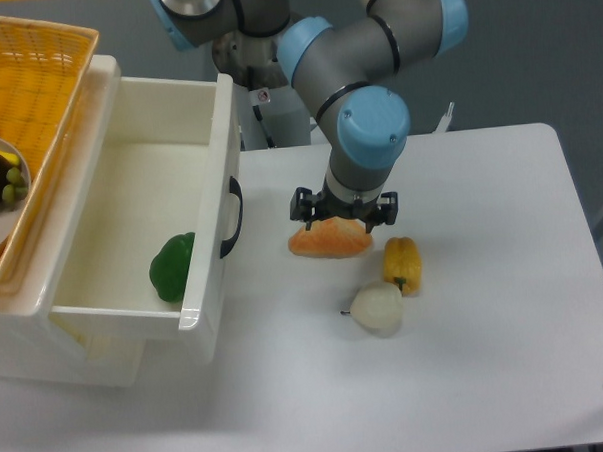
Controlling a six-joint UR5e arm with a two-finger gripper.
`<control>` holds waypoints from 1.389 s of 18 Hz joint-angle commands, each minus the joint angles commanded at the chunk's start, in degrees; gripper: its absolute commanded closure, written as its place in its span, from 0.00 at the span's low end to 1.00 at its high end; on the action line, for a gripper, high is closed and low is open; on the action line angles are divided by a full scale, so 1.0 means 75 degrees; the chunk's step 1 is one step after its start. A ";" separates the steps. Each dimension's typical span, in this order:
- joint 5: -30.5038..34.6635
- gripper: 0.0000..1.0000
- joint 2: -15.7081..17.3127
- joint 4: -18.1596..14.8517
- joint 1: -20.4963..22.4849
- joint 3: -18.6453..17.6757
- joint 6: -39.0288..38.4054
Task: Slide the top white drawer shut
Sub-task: 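Swing the gripper toward the open drawer's outer face near its handle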
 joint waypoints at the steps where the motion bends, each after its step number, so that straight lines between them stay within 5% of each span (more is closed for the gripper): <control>1: -0.0001 0.00 -0.0047 0.0011 -0.0023 -0.0035 0.0000; 25: -0.0200 0.00 -0.0235 0.0012 -0.0457 -0.0059 0.0012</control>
